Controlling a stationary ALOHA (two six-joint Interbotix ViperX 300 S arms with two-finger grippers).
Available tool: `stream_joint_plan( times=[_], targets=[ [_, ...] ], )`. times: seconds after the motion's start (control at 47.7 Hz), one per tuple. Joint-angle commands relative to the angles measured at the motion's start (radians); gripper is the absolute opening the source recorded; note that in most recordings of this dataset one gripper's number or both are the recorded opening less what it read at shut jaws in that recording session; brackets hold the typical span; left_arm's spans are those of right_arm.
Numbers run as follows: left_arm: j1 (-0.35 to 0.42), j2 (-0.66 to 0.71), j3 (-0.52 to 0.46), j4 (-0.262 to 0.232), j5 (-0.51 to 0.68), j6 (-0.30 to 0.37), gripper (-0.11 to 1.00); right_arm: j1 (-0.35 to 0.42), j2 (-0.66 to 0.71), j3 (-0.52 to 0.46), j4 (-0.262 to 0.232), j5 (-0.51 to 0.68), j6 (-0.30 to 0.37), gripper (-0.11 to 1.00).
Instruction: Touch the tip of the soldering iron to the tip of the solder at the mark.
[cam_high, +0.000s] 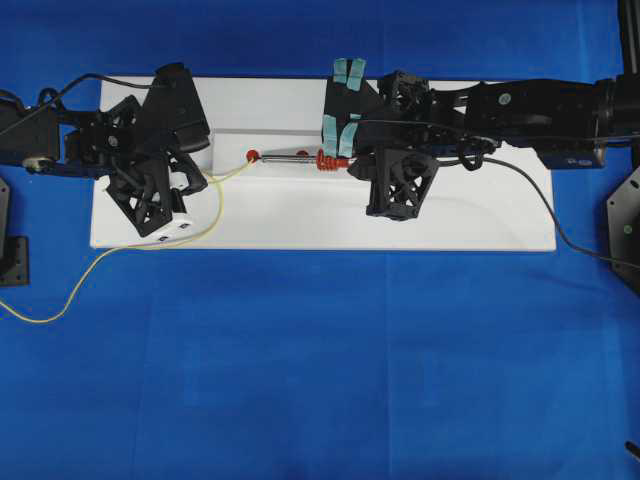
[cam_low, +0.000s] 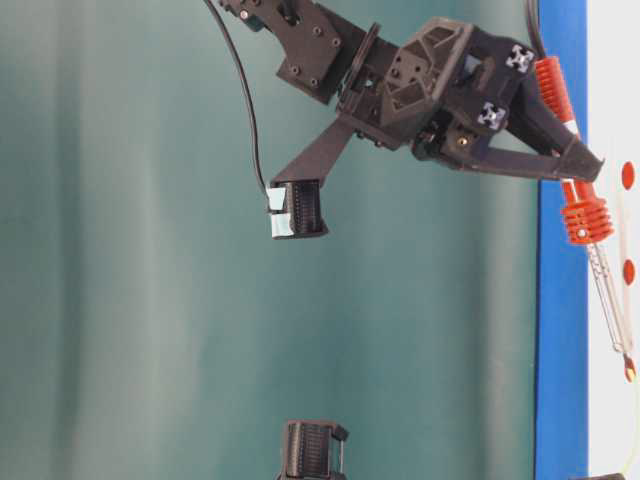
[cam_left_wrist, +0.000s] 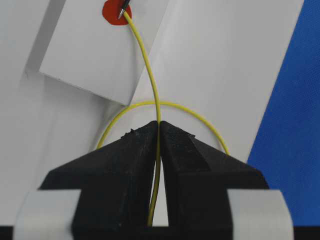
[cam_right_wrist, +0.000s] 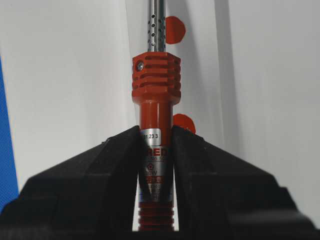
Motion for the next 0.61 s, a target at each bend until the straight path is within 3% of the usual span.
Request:
stream_joint_plan(
  times=[0.0,0.336,0.587],
  targets=[
    [0.000,-0.009,-0.018,0.000,-0.003,0.000,0.02,0.002,-0.011,-0.012,0.000,-0.005,0.002,0.06],
    [0.000,-0.028,-0.020,0.000,0.000,0.002,0.02,0.002,-0.011,-0.012,-0.002,-0.003,0.003,0.07],
    [-0.002,-0.118,-0.014,0.000,0.072,0.000,0.02,-0.002,-0.012,-0.012,-0.002,-0.005,0.003,0.07]
  ],
)
